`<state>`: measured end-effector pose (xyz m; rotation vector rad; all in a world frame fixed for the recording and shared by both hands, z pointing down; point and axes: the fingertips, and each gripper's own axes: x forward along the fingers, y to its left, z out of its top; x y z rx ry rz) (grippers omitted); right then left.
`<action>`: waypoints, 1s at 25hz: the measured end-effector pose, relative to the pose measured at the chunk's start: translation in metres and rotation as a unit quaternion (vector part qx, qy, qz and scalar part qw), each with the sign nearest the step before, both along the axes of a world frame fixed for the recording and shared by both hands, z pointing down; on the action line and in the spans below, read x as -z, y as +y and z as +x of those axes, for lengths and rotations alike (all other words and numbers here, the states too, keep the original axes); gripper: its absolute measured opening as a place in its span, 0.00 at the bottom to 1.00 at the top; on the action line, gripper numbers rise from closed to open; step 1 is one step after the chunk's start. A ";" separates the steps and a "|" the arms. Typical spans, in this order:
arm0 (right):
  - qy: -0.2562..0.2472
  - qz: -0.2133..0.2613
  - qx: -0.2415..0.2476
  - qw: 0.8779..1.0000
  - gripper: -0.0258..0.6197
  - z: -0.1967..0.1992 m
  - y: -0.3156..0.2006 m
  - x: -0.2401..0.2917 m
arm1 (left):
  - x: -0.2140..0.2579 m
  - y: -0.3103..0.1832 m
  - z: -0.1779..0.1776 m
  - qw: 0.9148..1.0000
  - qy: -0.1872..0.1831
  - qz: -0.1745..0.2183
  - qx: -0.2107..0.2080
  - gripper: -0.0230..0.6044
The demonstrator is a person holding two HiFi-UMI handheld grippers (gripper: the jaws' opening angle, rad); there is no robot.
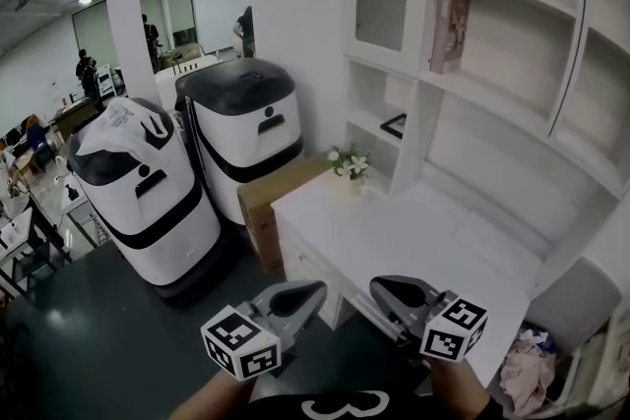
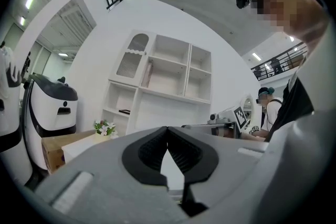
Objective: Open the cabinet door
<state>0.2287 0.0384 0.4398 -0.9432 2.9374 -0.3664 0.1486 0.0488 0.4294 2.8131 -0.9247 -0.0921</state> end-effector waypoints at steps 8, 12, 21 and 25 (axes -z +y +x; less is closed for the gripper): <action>0.019 0.030 -0.014 0.999 0.04 -0.003 -0.028 0.020 | 0.016 -0.030 0.000 0.999 0.004 0.025 -0.025 0.04; 0.020 0.042 -0.014 0.999 0.04 0.002 -0.046 0.030 | 0.023 -0.048 0.006 0.999 0.002 0.038 -0.029 0.04; 0.040 0.073 0.006 0.997 0.04 0.001 -0.127 0.051 | 0.038 -0.136 0.017 0.997 -0.009 0.060 -0.039 0.04; 0.034 0.091 -0.016 0.995 0.04 0.018 -0.185 0.067 | 0.051 -0.194 0.029 0.996 -0.016 0.076 -0.050 0.04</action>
